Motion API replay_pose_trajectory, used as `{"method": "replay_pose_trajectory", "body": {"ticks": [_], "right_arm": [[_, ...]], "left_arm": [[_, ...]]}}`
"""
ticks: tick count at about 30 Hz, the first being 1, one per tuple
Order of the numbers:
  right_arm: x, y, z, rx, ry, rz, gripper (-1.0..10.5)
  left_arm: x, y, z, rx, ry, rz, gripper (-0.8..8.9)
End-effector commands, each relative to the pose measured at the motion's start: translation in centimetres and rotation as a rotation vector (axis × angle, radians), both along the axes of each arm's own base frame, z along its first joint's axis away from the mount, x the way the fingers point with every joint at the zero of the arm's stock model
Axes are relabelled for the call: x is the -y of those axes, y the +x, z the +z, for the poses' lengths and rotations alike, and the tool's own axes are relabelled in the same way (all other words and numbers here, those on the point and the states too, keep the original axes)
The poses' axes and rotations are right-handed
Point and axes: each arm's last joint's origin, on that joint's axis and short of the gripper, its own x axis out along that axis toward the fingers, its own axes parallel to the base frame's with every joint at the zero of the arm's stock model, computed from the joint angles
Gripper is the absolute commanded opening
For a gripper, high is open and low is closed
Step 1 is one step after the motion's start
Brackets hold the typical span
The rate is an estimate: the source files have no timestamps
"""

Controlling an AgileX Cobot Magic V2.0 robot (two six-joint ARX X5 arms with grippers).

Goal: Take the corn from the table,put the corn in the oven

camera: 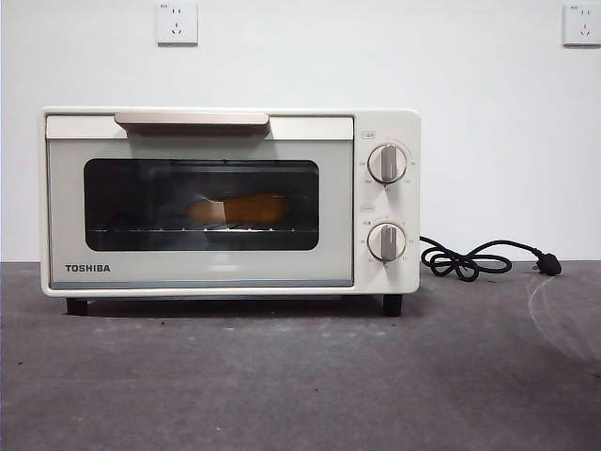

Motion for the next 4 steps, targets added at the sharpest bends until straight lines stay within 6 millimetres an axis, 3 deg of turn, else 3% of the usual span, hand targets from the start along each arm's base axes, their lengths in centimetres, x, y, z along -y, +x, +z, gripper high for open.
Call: {"method": "replay_pose_trajectory", "body": {"ticks": [1, 4], "right_arm": [[-0.01, 0.04, -0.22, -0.005, 0.01, -0.002, 0.0], [-0.01, 0.04, -0.22, -0.005, 0.01, -0.002, 0.0]], "left_arm": [[0.04, 0.03, -0.13, 0.0, -0.004, -0.006, -0.04], [0.04, 0.03, -0.13, 0.0, -0.004, -0.007, -0.04]]}}
